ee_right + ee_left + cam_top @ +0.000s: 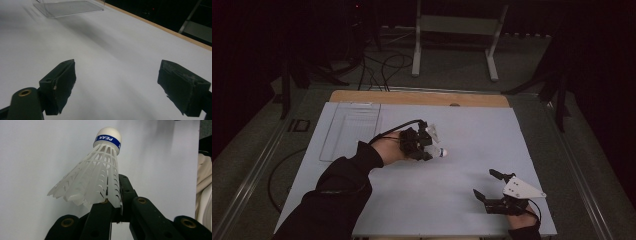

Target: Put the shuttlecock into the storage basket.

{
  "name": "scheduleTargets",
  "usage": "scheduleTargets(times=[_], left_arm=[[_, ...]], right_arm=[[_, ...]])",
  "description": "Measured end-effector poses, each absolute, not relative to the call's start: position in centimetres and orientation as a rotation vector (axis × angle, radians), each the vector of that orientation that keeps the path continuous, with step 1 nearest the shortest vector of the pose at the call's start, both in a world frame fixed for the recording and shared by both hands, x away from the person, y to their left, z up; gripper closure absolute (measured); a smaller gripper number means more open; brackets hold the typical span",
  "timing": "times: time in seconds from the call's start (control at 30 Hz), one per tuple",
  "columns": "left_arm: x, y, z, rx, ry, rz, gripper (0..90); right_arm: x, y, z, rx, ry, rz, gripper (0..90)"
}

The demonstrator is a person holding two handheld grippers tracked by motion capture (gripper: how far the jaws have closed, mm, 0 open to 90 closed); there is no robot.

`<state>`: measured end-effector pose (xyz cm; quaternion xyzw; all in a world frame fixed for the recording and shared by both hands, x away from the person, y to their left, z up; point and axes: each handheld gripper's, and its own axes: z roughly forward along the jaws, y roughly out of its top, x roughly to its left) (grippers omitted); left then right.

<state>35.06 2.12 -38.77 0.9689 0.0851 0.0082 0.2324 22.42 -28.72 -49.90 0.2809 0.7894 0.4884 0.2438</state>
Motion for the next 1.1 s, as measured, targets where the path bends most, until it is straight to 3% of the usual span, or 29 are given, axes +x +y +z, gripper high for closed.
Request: scheduleTargets(times=[1.1], left_arm=[[35.2,8.5,-37.3,2.667,0.333,0.078,89.9]], right_arm=[[22.5,-28.5,-50.0,0.768,2.164,1.329,14.8]])
